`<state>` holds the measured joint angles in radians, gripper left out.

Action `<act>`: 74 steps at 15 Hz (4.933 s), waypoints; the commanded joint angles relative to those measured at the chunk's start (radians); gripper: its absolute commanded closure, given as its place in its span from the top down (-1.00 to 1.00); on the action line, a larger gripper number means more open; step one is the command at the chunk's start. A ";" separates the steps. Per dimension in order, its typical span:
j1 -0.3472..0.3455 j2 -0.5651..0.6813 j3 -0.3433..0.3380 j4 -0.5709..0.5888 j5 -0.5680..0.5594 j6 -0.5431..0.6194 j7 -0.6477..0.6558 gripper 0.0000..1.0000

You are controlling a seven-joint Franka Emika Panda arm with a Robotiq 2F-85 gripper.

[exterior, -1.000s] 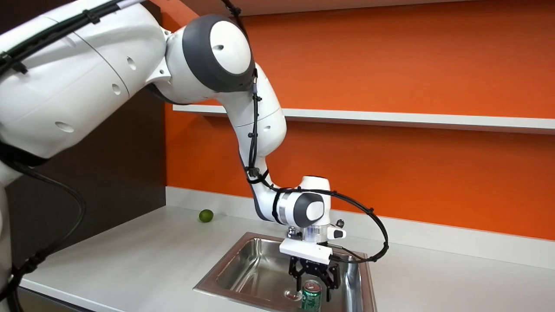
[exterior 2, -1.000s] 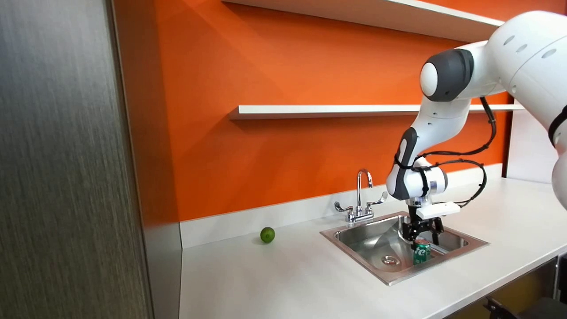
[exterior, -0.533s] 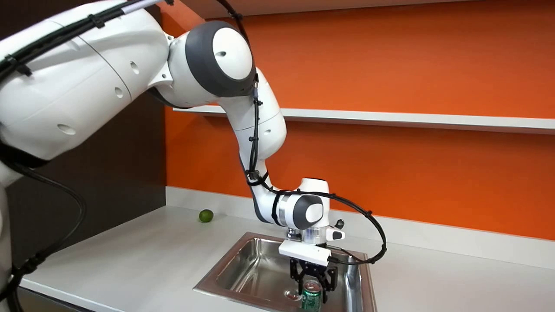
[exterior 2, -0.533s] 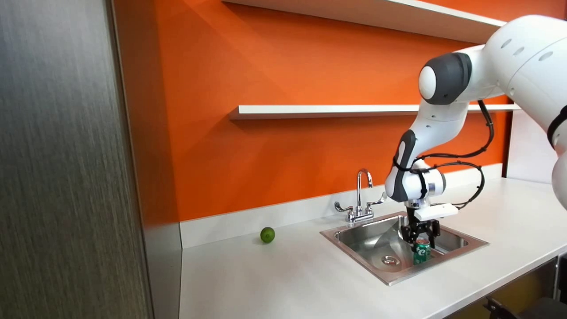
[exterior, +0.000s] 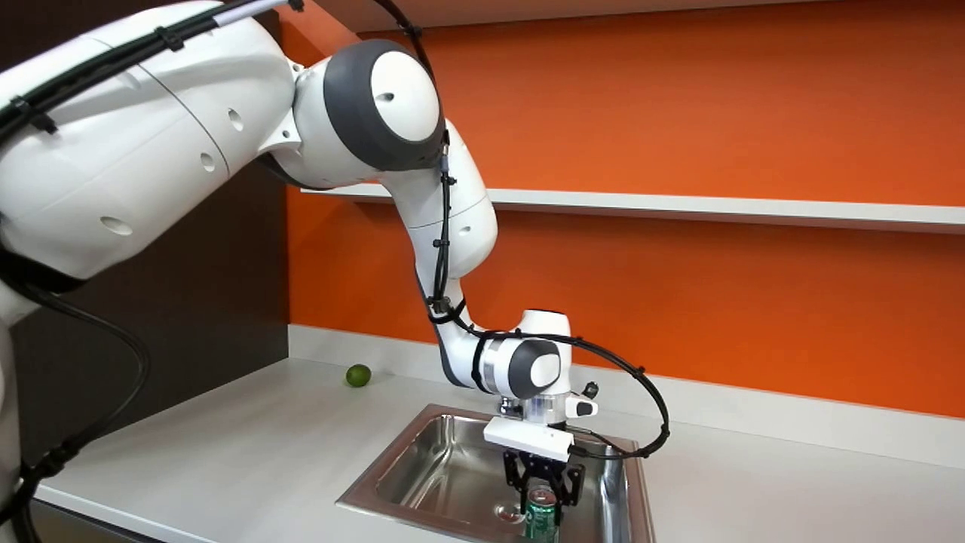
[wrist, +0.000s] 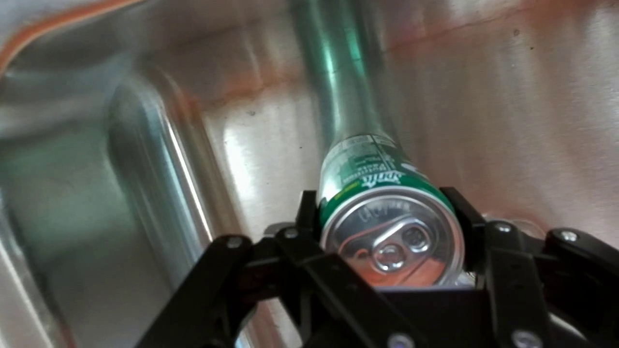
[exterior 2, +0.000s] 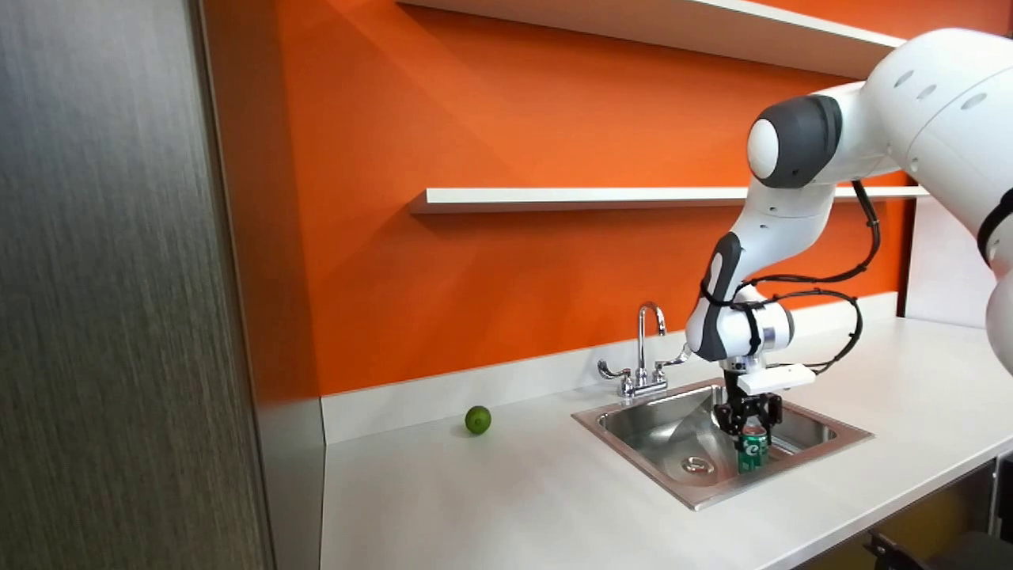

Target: Pick up the canned drink from the sink and put it on the left side of the kitchen unit base top

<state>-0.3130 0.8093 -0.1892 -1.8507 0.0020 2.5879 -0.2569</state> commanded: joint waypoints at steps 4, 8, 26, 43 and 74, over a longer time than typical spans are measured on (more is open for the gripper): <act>0.000 -0.116 0.015 -0.079 -0.023 0.001 0.010 -0.22; 0.017 -0.212 0.011 -0.163 -0.038 -0.010 0.006 -0.22; 0.213 -0.692 0.030 -0.596 -0.256 -0.084 0.075 -0.22; 0.361 -0.731 0.193 -0.697 -0.264 -0.071 0.110 -0.22; 0.413 -0.697 0.227 -0.720 -0.252 -0.028 0.140 1.00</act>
<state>0.0936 0.1780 0.0199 -2.5439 -0.2386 2.5856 -0.1572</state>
